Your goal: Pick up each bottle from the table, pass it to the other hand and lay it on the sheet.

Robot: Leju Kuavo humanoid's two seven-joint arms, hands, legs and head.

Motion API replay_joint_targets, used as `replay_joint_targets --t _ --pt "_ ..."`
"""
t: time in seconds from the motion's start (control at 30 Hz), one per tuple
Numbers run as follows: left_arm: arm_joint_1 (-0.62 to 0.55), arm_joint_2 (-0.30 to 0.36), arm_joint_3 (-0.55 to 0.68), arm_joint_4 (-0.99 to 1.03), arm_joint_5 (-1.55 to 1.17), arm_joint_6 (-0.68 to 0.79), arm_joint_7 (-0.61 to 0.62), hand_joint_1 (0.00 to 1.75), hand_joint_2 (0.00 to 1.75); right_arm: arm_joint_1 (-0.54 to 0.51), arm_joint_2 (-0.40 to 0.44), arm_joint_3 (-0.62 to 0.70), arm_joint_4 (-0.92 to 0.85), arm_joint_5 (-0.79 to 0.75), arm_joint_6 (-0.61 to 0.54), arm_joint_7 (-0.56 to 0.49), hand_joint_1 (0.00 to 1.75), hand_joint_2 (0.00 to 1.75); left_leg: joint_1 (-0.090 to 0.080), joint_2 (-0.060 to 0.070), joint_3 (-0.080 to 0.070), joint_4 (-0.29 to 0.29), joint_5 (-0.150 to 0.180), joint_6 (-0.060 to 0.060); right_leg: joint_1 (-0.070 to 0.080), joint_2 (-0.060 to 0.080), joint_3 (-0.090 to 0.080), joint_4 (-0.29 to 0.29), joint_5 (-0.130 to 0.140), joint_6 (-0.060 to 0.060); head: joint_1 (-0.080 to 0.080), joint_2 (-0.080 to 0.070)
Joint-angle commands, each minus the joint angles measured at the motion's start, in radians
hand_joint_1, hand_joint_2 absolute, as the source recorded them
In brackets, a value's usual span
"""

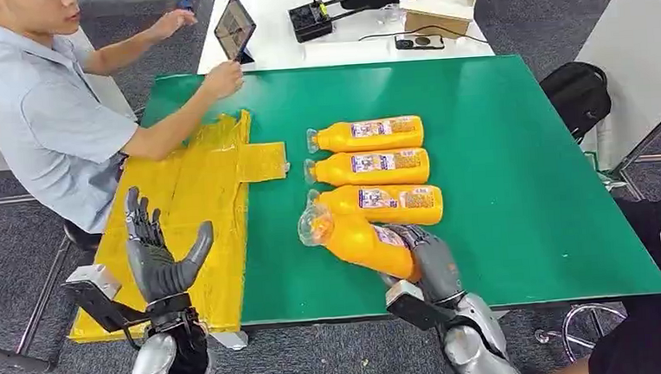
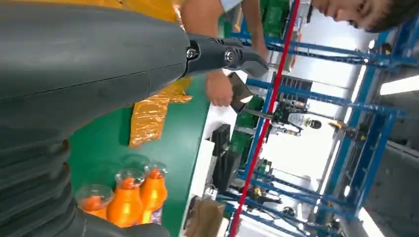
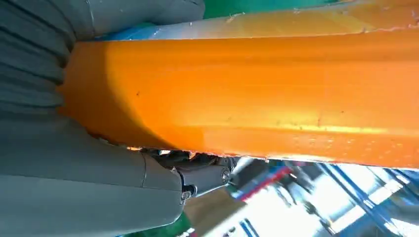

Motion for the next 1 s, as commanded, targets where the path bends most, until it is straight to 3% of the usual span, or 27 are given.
replay_joint_targets --t 0.03,1.0 --pt "-0.371 0.103 0.095 0.303 -0.403 -0.278 0.090 0.00 1.75 -0.040 0.153 0.476 -0.254 -0.134 -0.343 -0.177 0.00 1.75 0.000 -0.001 -0.001 -0.001 0.001 0.002 0.000 -0.002 -0.001 -0.001 0.001 -0.003 0.000 0.000" --pt "-0.326 0.081 0.106 0.227 -0.336 -0.241 0.071 0.00 1.75 -0.022 0.150 0.482 -0.279 -0.117 -0.343 -0.177 0.00 1.75 -0.001 0.003 -0.004 -0.002 0.001 0.002 -0.001 0.001 -0.005 -0.003 0.003 -0.003 0.000 0.000"
